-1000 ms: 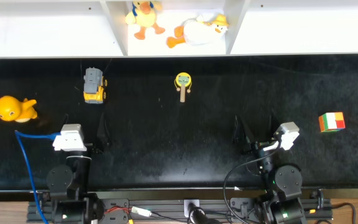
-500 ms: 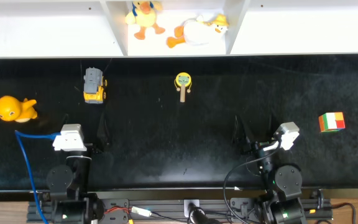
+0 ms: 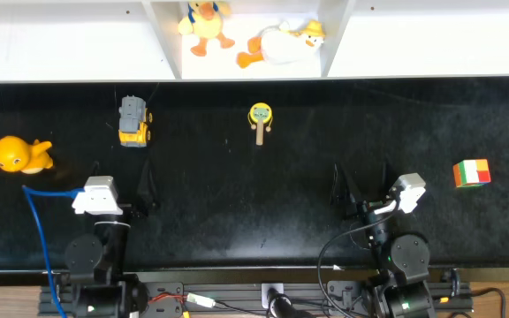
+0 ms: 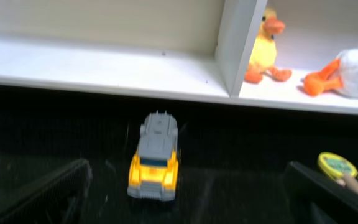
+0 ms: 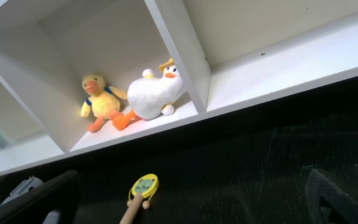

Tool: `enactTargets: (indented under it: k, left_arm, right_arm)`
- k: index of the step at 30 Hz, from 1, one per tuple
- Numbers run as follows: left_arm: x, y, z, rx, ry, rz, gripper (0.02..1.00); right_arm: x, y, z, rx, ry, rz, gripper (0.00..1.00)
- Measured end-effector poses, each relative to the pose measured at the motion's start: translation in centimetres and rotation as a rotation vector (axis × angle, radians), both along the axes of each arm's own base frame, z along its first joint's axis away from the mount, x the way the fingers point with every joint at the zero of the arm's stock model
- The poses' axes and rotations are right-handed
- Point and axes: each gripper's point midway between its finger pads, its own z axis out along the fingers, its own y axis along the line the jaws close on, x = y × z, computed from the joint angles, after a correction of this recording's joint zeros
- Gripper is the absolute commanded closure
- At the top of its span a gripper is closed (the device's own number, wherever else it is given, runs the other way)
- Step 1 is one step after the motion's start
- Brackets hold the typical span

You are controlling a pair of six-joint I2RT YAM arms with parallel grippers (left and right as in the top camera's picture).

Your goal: Store Toys

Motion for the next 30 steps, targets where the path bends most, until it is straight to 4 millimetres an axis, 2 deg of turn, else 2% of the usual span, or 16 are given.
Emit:
enactTargets:
  k: [3,11,15,21,23,25,30]
  left_arm:
    - [-0.9,0.2,2.8,-0.023,0.011,0.019,0.02]
    - [-4.4,2.3,14.6,-0.023,0.106,0.149,0.02]
    - [-4.8,3.9,18.3,0.002,0.265,0.245,0.02]
    - [-3.8,6.7,24.5,0.061,0.4,0.406,0.025]
    - [-3.6,7.8,25.6,0.087,0.448,0.465,0.025]
    - [-3.4,9.0,25.7,0.106,0.503,0.521,0.025]
    - [-1.2,12.8,23.1,0.12,0.662,0.592,0.025]
  right_arm:
    - [0.0,0.0,0.0,0.0,0.0,0.0,0.005]
    - [0.0,0.0,0.0,0.001,0.0,0.0,0.005]
    - [0.0,0.0,0.0,0.0,0.0,0.0,0.005]
    - [0.0,0.0,0.0,0.0,0.0,0.0,0.005]
    - [0.0,0.0,0.0,0.0,0.0,0.0,0.007]
    - [0.0,0.0,0.0,0.0,0.0,0.0,0.007]
    - [0.0,0.0,0.0,0.0,0.0,0.0,0.005]
